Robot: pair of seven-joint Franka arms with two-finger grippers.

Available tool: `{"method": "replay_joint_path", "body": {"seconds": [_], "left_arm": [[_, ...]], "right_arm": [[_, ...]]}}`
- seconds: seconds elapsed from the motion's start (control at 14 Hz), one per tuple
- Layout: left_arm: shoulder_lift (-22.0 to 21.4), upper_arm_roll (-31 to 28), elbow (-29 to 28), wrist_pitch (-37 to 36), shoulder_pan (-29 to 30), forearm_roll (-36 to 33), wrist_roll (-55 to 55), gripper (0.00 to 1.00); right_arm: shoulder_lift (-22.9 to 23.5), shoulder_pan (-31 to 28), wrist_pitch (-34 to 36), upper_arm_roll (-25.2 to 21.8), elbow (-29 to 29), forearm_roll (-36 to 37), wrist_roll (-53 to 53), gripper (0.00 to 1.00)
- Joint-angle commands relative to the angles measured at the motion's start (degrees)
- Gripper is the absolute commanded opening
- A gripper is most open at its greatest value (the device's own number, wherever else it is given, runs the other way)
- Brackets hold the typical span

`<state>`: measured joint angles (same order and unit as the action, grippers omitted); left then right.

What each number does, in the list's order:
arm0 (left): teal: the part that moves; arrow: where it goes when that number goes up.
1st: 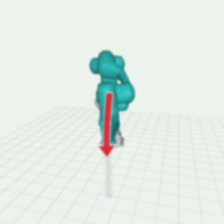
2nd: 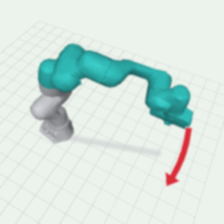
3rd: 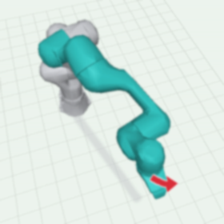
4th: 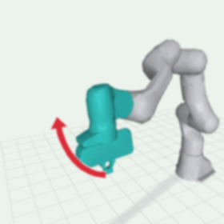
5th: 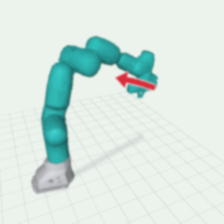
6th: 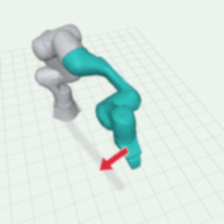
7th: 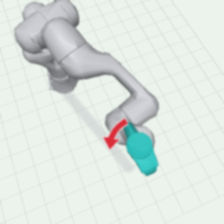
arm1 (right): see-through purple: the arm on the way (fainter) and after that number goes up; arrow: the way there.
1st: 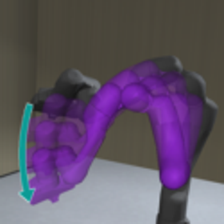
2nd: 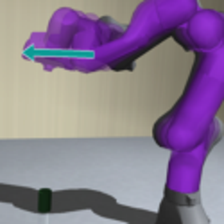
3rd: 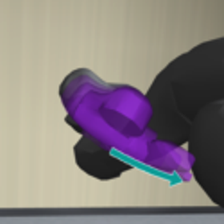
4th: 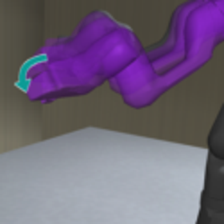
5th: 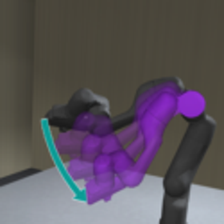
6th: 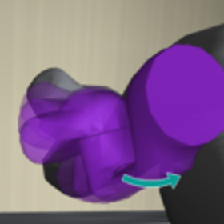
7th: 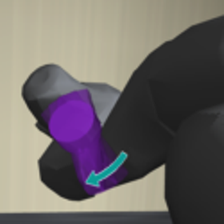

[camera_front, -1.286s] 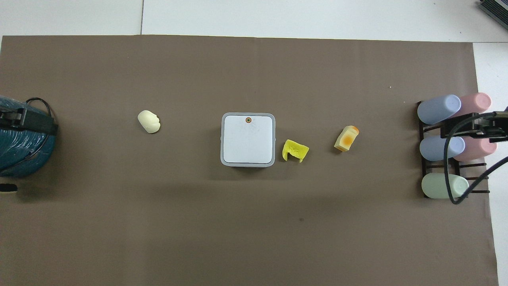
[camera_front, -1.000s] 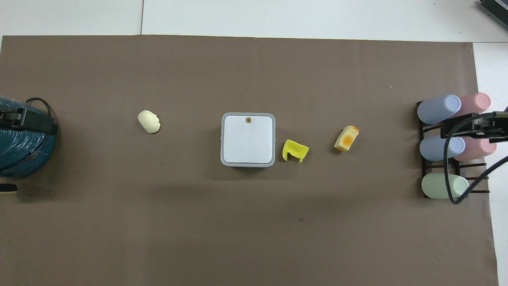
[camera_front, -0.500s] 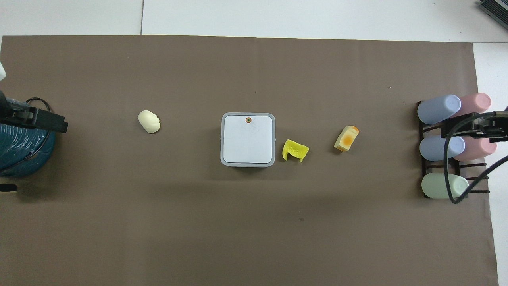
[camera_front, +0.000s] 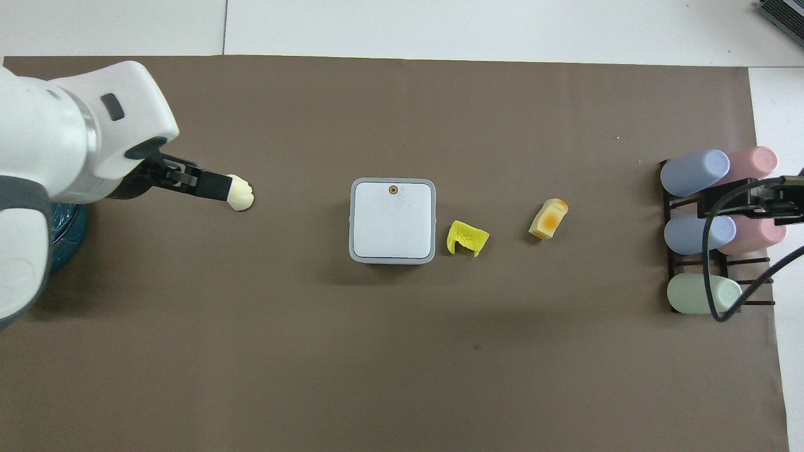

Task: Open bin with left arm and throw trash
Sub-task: 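Move the left gripper toward the lid of the white bin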

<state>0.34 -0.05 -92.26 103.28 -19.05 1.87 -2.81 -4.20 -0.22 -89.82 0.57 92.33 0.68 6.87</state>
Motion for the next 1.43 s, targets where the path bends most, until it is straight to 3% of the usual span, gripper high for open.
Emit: {"method": "replay_joint_path", "body": {"seconds": [0.0, 0.29, 0.36, 0.5, 0.64, 0.71, 1.14, 1.36], "left_arm": [[0.71, -0.92, -4.51, 7.44, -4.23, 2.25, 3.68, 1.0], [7.11, -1.01, -4.51, 16.23, -8.81, 3.14, 7.29, 1.0], [9.31, -0.92, -4.6, 18.95, -9.25, 3.14, 7.64, 0.96], [10.56, -0.92, -4.6, 21.96, -10.22, 3.23, 7.74, 0.67], [11.96, -0.92, -4.6, 23.19, -10.4, 3.23, 7.47, 0.15], [12.23, -0.92, -4.6, 24.07, -10.75, 3.23, 7.73, 0.0], [18.03, -0.92, -4.34, 32.33, -13.47, 7.1, 7.73, 0.0], [20.22, -0.92, -4.51, 33.65, -14.52, 7.18, 7.04, 0.0]], "right_arm": [[-0.63, -0.92, -0.79, 0.31, 1.01, -0.41, -0.98, 1.0], [-0.72, -1.63, -0.35, 0.31, 1.1, -0.41, -1.42, 1.0], [-0.72, -1.63, -0.61, 0.31, 1.1, -0.41, -1.42, 1.0], [-0.72, -1.54, -0.79, 0.31, 1.28, -0.41, -1.16, 1.0], [-0.72, -1.63, -0.79, 0.31, 1.45, -0.41, -1.16, 1.0], [-0.72, -1.63, -0.79, 0.31, 1.45, -0.41, -1.16, 1.0], [-1.51, -1.8, -1.23, 0.23, 3.46, -0.41, -1.07, 1.0], [-1.78, -2.15, -7.8, 0.31, 7.59, -0.77, -1.6, 1.0]]}}
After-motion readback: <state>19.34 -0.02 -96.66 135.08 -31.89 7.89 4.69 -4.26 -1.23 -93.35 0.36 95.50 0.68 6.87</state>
